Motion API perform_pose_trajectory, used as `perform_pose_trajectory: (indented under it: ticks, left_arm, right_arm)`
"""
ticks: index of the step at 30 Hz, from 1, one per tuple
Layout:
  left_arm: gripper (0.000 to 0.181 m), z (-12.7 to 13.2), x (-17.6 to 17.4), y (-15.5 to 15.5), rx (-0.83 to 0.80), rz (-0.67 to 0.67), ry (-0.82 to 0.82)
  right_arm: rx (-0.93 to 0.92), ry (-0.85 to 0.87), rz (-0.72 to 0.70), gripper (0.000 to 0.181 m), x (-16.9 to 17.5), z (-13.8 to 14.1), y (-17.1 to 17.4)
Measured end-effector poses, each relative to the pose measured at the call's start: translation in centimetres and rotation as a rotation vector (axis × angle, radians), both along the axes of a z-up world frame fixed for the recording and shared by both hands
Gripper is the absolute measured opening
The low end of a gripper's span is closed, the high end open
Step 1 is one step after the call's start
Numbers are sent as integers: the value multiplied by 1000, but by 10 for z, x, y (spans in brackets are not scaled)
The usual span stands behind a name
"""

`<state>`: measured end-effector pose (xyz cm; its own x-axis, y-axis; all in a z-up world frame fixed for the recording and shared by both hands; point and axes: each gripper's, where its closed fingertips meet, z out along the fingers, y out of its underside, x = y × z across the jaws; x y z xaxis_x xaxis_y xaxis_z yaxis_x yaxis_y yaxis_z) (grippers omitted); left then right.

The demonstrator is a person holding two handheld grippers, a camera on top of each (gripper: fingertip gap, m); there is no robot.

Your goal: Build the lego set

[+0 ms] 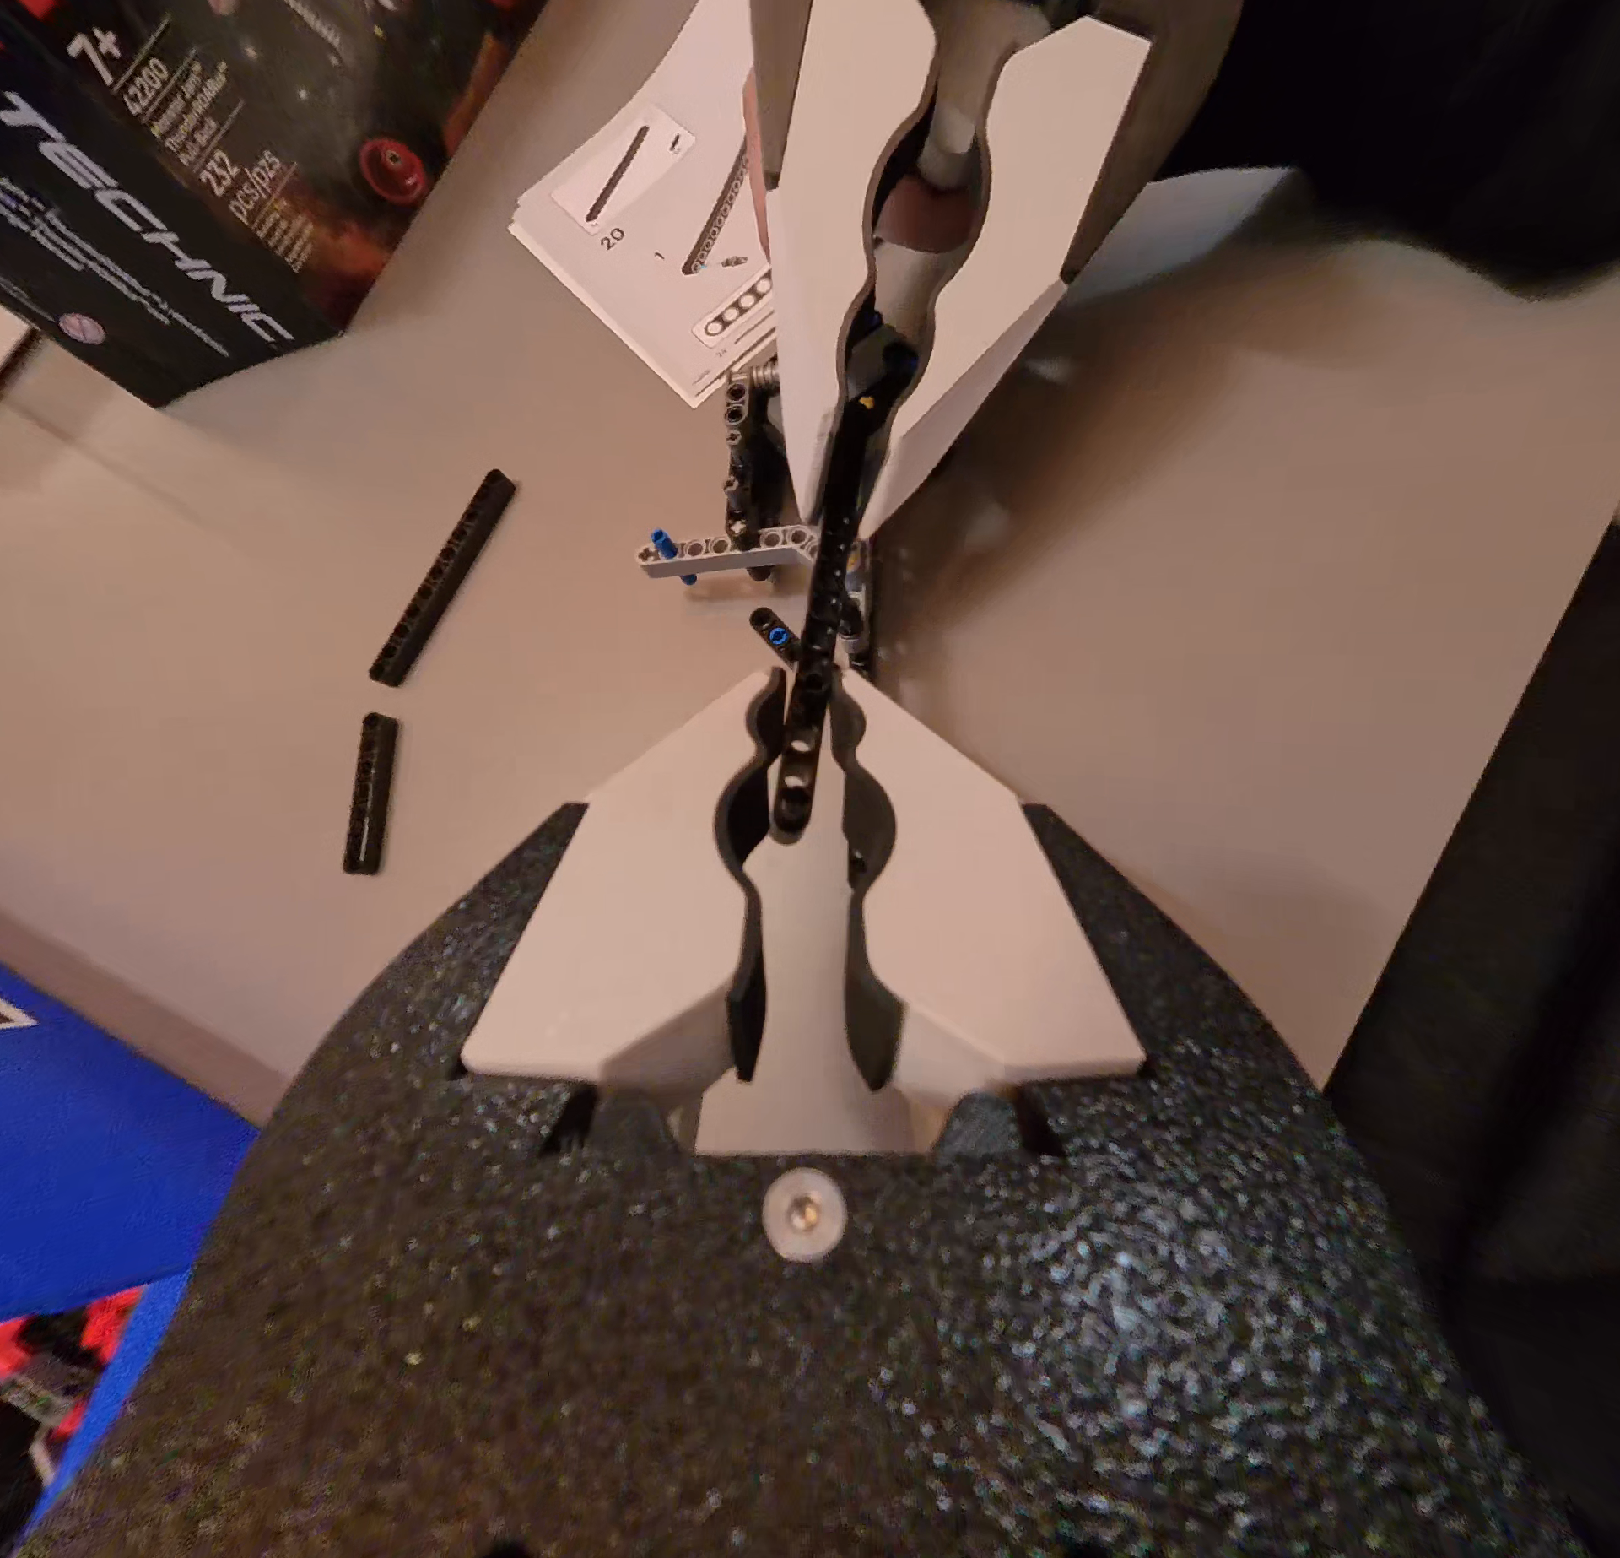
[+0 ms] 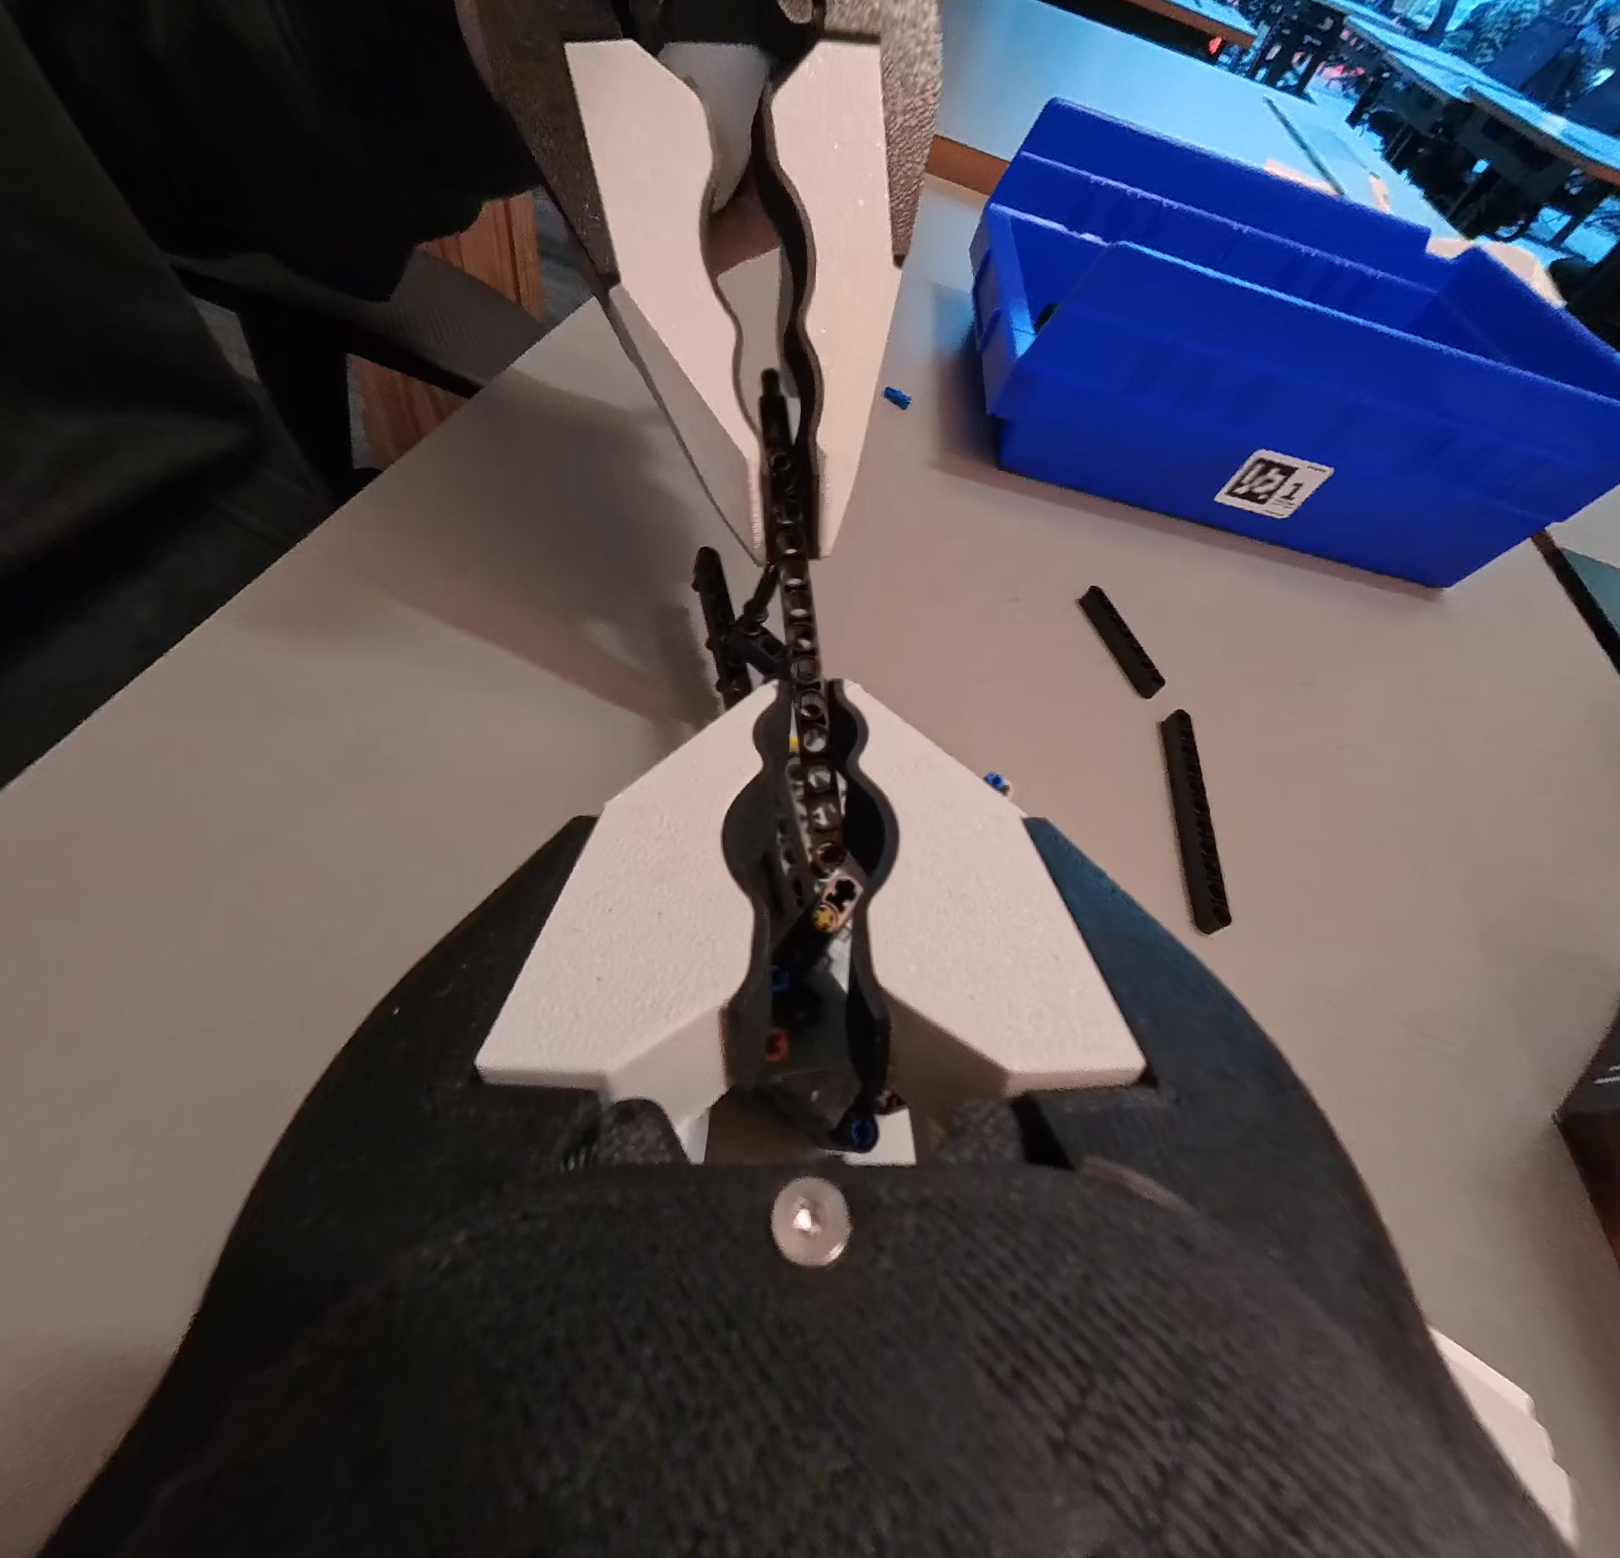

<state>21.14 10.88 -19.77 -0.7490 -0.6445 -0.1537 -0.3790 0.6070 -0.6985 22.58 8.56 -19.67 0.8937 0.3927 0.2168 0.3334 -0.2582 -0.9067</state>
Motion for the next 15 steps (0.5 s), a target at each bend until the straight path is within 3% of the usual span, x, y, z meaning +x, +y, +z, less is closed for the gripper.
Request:
perform_pose_trajectory:
  ticks: [1, 6, 11, 15]
  left_arm:
    - [6, 0, 0, 0, -25, 14, 7]
    - [5, -2, -3, -1, -195, 52, 74]
    - [5, -10, -6, -1, -238, 66, 87]
    - [5, 5, -2, -3, -286, 94, 35]
  right_arm:
    - [10, -13, -13, 6, 2, 1, 1]
    - [24, -68, -38, 8, 3, 1, 3]
    - [-19, -102, -30, 7, 1, -8, 5]
    - [32, -70, -44, 7, 4, 3, 4]
